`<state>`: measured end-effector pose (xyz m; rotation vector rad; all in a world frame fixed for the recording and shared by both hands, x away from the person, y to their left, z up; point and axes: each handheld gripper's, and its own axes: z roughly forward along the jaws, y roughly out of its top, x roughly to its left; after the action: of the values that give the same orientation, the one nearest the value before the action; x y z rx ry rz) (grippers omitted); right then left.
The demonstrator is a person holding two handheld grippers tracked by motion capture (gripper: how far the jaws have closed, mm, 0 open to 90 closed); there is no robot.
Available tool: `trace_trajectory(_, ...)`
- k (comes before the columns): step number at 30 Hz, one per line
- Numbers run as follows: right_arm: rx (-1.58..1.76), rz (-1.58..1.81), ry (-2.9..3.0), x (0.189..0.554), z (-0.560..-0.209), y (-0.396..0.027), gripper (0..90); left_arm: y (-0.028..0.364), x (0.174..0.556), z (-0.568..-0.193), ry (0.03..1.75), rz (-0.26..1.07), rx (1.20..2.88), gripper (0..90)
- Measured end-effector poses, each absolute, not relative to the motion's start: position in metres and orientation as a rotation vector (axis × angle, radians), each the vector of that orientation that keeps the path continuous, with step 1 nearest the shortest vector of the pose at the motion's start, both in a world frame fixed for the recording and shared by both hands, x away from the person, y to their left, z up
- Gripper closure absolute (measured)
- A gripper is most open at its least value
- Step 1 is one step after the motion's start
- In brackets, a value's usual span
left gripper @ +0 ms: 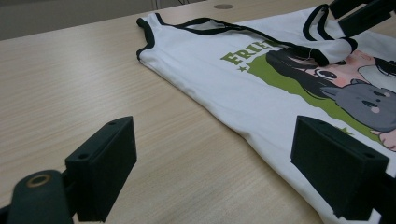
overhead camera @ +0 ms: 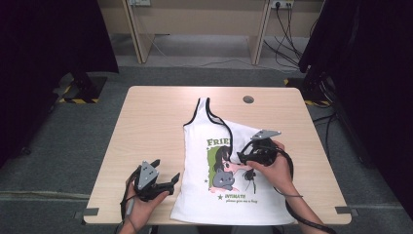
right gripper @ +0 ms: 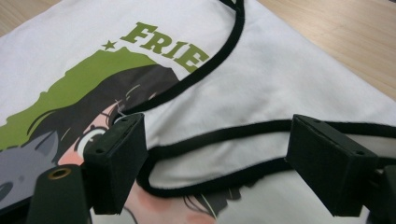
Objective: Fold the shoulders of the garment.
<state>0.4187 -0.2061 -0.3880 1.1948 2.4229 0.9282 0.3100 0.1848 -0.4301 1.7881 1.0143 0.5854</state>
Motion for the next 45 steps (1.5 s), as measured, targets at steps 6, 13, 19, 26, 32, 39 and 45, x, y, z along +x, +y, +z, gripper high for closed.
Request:
trace_trajectory(6,1.21,0.941,2.407,0.409,-0.382,-0.225,15.7,0.184,0.31,-0.43,1.015,0.584,1.79,13.5)
trace_trajectory(13,1.209,0.954,2.383,0.394,-0.375,-0.246,15.1,0.185,0.31,-0.43,1.016,0.585,1.789,13.4)
trace_trajectory(19,1.224,0.971,2.362,0.384,-0.372,-0.258,14.0,0.185,0.31,-0.43,1.02,0.583,1.786,13.4)
trace_trajectory(26,1.24,0.973,2.339,0.371,-0.37,-0.275,13.9,0.185,0.31,-0.43,1.021,0.585,1.786,13.4)
trace_trajectory(32,1.259,0.975,2.328,0.361,-0.372,-0.288,13.5,0.185,0.31,-0.43,1.024,0.582,1.785,13.3)
trace_trajectory(39,1.302,0.968,2.288,0.349,-0.377,-0.308,13.0,0.185,0.31,-0.43,1.024,0.585,1.785,13.3)
trace_trajectory(45,1.342,0.968,2.251,0.343,-0.381,-0.324,12.7,0.184,0.31,-0.43,1.024,0.587,1.787,13.3)
